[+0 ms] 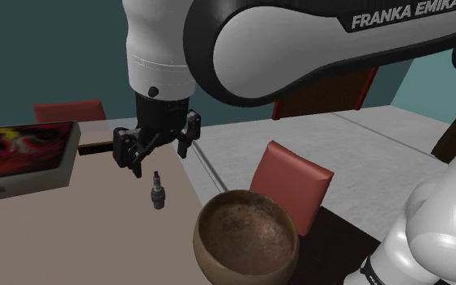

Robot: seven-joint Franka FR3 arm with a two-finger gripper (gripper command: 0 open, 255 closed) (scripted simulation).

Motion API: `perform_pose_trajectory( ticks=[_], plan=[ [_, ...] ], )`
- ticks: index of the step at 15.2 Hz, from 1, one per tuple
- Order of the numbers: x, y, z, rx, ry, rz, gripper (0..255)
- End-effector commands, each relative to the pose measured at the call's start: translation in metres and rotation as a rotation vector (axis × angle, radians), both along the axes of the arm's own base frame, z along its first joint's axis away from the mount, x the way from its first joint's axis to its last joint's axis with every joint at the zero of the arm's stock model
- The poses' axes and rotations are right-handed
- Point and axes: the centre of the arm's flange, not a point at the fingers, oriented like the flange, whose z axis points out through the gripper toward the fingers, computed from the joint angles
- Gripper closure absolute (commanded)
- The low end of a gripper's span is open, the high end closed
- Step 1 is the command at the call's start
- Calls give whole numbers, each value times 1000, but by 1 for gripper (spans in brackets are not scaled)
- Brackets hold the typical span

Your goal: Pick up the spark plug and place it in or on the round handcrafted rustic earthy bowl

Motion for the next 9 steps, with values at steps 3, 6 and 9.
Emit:
perform_pose_trajectory(
  ticks=[3, 6, 9],
  plan=[
    [7, 9, -14, -1, -5, -4, 0],
    [10, 8, -29, -1, -5, -4, 0],
    [12, 8, -38, -1, -5, -4, 0]
  ],
)
